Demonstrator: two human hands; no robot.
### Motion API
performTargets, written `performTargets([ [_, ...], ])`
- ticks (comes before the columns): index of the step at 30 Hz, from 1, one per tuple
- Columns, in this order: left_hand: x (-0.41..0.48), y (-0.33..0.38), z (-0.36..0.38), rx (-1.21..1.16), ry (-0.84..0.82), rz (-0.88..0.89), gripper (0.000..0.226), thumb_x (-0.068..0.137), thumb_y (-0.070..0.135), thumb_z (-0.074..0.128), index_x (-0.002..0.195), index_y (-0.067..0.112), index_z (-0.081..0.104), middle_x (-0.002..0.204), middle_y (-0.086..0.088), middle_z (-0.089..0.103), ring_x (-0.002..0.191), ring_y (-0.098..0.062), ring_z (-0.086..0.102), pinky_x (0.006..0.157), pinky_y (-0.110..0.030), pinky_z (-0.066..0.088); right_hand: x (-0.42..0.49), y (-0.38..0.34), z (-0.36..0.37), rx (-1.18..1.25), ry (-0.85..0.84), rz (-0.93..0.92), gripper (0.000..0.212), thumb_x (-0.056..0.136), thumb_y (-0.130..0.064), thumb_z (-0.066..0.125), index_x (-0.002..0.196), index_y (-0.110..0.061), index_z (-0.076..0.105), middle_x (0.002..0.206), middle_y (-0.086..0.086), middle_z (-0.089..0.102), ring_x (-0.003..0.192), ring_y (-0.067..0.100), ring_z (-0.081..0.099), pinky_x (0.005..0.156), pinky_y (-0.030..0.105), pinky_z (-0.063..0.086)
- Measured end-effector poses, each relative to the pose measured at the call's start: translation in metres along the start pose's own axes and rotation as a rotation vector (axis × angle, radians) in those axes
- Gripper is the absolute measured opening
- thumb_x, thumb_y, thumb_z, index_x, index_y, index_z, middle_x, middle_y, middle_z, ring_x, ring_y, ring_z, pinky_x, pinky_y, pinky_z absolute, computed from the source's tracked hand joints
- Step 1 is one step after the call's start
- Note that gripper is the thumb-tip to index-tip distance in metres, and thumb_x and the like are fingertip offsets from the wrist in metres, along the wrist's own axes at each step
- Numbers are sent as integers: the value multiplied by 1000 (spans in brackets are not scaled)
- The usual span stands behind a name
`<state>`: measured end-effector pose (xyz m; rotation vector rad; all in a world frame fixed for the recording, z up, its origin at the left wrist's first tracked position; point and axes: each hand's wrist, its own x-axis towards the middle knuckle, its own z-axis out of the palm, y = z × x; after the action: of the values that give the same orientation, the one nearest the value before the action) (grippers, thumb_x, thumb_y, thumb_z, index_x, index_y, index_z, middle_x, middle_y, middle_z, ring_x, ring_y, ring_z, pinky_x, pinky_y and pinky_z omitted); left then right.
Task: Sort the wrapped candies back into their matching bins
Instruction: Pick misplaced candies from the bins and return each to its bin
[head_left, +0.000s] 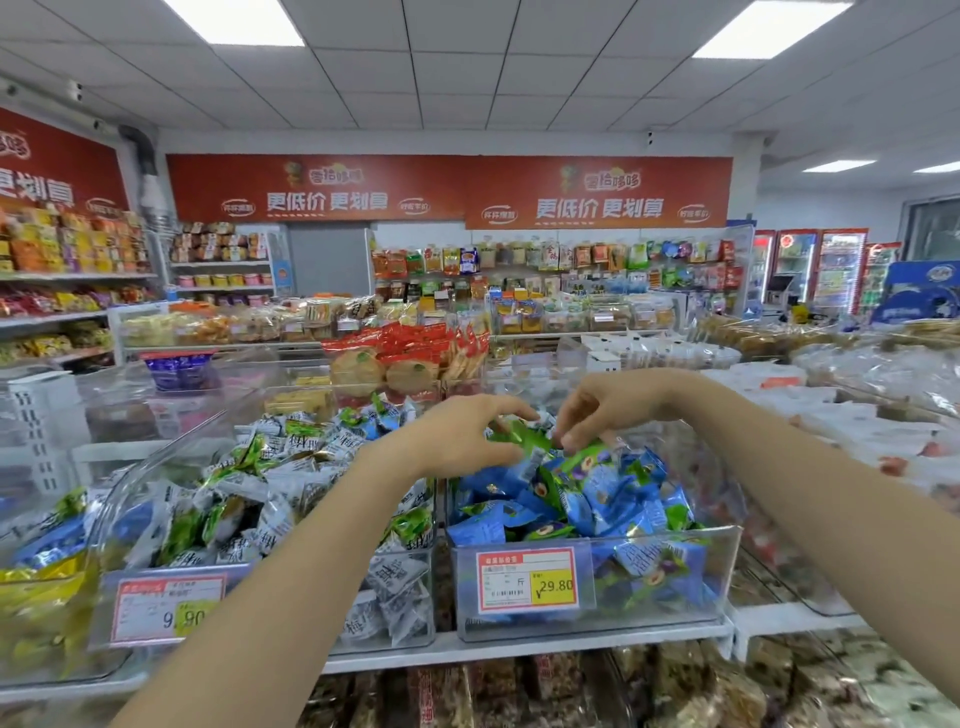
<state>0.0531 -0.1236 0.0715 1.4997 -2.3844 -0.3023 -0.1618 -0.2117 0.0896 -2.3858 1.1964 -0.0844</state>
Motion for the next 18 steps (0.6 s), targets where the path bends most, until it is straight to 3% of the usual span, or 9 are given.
performTargets([
  [2, 2, -6, -1, -42, 115, 28, 40, 93, 36, 60, 132, 34, 53, 131, 2, 59, 120, -14, 55, 100, -37, 45, 18, 0, 2, 4, 139, -30, 16, 93, -20, 63, 107, -15, 70, 90, -6, 71, 80, 4, 66, 75, 22, 52],
  [4, 3, -13, -2, -100, 261, 48, 27, 93, 34, 61, 119, 31, 63, 115, 5, 66, 107, -10, 60, 95, -36, 50, 39, 0, 6, 15, 209, -56, 21, 92, -19, 65, 111, -15, 69, 101, -2, 70, 90, 10, 67, 79, 24, 54],
  [7, 3, -19, -3, -144, 408, 36, 14, 93, 27, 61, 103, 27, 71, 97, 6, 70, 88, -7, 64, 84, -37, 55, 68, -1, 22, -97, 105, -32, 28, 87, -18, 69, 115, -15, 67, 107, -3, 67, 102, 14, 64, 91, 32, 53],
  [9, 1, -20, -4, -153, 457, 29, 12, 92, 25, 62, 98, 27, 73, 91, 5, 71, 81, -9, 65, 78, -37, 56, 78, -2, 30, -156, 48, -16, 28, 85, -15, 71, 113, -14, 66, 94, -9, 61, 89, 11, 61, 78, 24, 50],
  [12, 0, -19, -7, -177, 489, 16, 13, 93, 24, 61, 93, 29, 73, 85, 4, 72, 76, -16, 66, 70, -36, 56, 80, -2, 26, -106, 139, -31, 16, 85, -9, 71, 101, -12, 67, 81, -6, 65, 69, 6, 60, 61, 15, 45],
  [15, 4, -23, -9, -173, 492, -6, 12, 93, 24, 61, 99, 28, 71, 88, 4, 71, 79, -13, 65, 70, -30, 53, 66, -3, 9, 3, 217, -92, 16, 88, -10, 67, 104, -6, 69, 83, 3, 70, 70, 11, 62, 69, 22, 53],
  [18, 10, -24, -8, -215, 479, -33, 33, 91, 35, 65, 122, 23, 63, 106, 6, 67, 95, -9, 62, 87, -29, 52, 47, -12, -8, 239, 221, -210, 14, 91, -10, 63, 102, -3, 70, 87, 11, 71, 76, 17, 64, 79, 32, 54],
])
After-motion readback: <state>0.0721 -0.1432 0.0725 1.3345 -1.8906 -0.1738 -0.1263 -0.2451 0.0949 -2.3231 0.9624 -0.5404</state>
